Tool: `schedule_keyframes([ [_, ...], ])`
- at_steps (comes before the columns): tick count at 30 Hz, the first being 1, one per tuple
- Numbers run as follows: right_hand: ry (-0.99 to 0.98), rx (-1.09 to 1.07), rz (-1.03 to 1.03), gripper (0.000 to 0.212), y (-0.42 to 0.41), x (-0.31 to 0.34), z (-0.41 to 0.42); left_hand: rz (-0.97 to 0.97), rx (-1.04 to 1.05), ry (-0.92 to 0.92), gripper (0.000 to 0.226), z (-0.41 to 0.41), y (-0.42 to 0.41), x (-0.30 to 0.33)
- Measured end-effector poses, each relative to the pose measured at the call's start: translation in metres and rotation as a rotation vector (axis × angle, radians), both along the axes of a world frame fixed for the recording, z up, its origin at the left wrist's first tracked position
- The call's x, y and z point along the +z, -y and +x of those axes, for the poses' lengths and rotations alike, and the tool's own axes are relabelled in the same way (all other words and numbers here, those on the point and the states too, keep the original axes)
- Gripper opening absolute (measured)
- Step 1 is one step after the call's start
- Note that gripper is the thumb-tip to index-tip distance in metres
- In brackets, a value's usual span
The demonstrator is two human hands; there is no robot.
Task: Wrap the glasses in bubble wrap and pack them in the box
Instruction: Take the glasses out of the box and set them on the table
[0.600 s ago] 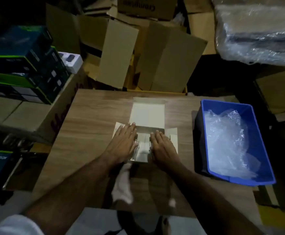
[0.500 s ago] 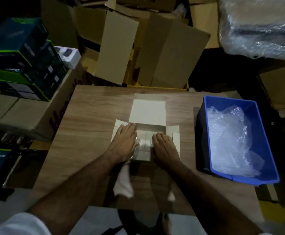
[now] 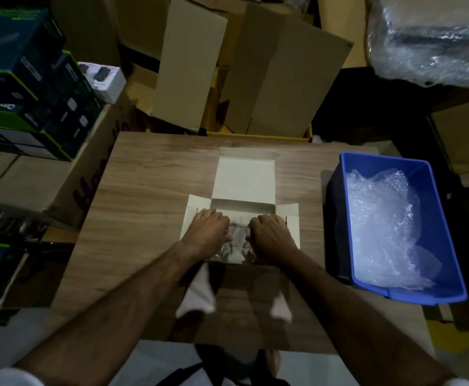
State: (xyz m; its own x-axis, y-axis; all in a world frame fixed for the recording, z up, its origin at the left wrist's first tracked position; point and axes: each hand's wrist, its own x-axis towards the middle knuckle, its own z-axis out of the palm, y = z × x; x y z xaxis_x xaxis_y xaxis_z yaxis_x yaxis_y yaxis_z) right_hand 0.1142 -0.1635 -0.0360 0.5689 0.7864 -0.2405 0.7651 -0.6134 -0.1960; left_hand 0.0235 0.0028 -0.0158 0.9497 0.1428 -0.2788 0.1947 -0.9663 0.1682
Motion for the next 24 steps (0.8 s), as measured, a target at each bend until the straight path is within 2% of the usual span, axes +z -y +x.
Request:
schedule_keyframes([
  [6,-0.033,0.001,0.158,0.023,0.007,0.035,0.007,-0.145,0.064,0.084,0.025,-0.019,0.002,0.027],
  [9,0.032,0.031,0.207,0.031,0.004,0.057,0.012,-0.194,0.124,0.211,0.027,-0.029,0.002,0.05],
  [13,0.122,0.067,0.296,0.051,-0.019,0.082,0.019,-0.153,0.183,0.414,0.055,-0.045,-0.015,0.079],
  [15,0.155,0.101,0.335,0.053,-0.037,0.092,0.018,-0.114,0.236,0.465,0.063,-0.053,-0.03,0.088],
  [20,0.063,0.136,0.451,0.05,-0.102,0.107,0.001,-0.068,0.475,0.459,0.059,-0.078,-0.074,0.089],
  [24,-0.032,0.179,0.46,0.051,-0.158,0.101,-0.016,-0.057,0.609,0.336,0.057,-0.102,-0.101,0.065],
])
